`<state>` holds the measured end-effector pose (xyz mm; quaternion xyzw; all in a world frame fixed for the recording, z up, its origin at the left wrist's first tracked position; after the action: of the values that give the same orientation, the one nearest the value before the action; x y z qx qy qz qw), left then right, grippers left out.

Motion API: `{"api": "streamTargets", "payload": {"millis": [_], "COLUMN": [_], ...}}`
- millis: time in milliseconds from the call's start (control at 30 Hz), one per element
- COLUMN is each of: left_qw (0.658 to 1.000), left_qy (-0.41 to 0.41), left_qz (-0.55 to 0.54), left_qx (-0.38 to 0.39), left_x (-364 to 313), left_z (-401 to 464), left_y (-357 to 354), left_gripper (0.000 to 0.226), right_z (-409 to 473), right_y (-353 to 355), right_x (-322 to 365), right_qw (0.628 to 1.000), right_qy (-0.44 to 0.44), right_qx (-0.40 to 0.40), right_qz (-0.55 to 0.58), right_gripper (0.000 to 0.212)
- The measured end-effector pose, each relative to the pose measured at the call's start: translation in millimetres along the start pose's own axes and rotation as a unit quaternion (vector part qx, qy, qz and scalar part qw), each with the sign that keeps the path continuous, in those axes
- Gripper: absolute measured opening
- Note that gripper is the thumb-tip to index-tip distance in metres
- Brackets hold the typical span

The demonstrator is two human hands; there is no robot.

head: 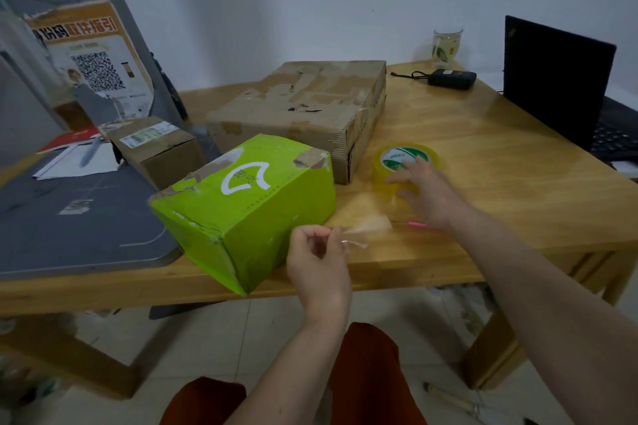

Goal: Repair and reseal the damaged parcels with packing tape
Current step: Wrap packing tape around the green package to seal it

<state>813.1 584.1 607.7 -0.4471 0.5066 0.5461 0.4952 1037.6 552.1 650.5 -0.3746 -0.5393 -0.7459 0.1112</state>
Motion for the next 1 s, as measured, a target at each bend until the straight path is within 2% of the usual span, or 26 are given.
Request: {"api": "streamTargets", "payload": {"millis": [167,267,367,633,733,800,867,900,967,1000], "left_qw": [0.993,0.99,0.988,0.982,0.981,0.98,0.976,0.973,0.97,0.969], "left_qy": [-0.108,-0.131,-0.144,-0.182,-0.186,-0.193,-0.213,-0.223,-0.235,-0.241], "left_qz": [0.036,0.036,0.034,0.036,0.038,0.043,0.043,0.041,0.028,0.021], "left_qx": [0.009,0.024,0.035,0.035,0.034,0.035,0.037,0.039,0.048,0.05], "left_x": [-24.7,-34.6,-37.1,-47.8,-50.9,-55.2,-63.4,-68.4,-77.9,-82.8], "left_z": [-9.2,-14.9,-16.1,-17.2,-16.3,-16.3,-18.5,-19.8,-21.1,-20.9], "left_y": [11.1,13.8,17.8,26.1,30.1,33.4,38.1,40.4,45.0,47.6], "left_gripper": [0.026,0.026,0.025,0.031,0.031,0.031,0.031,0.029,0.026,0.027], "right_z": [1.4,-1.9,-8.0,-11.6,-9.3,-16.0,-32.9,-42.5,-59.4,-66.6], "right_y": [-1.0,-0.6,-4.1,-3.6,2.8,15.2,28.2,28.6,13.9,4.4], "right_x": [3.4,9.5,11.8,8.7,11.8,28.3,51.3,63.1,89.9,101.4], "right_qw": [0.992,0.975,0.956,0.959,0.974,0.986,0.979,0.964,0.918,0.904], "right_qy": [0.031,0.066,0.096,0.097,0.098,0.118,0.135,0.131,0.107,0.092], "right_qx": [0.001,-0.008,0.002,0.013,-0.021,-0.073,-0.122,-0.113,-0.027,0.018], "right_qz": [-0.126,-0.214,-0.277,-0.267,-0.203,-0.097,0.091,0.203,0.381,0.417], "right_gripper": [0.056,0.075,0.078,0.088,0.086,0.061,0.028,0.021,0.032,0.037]}}
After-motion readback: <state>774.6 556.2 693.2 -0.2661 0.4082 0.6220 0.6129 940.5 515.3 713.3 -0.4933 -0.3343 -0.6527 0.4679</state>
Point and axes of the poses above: each hand's wrist, its own z-axis towards the middle knuckle, its own y-axis out of the back of the hand, x = y × z, the point moved 10 cm from there along z, towards the middle knuckle, and after that the axes turned 14 degrees about z, right-handed, at the moved point
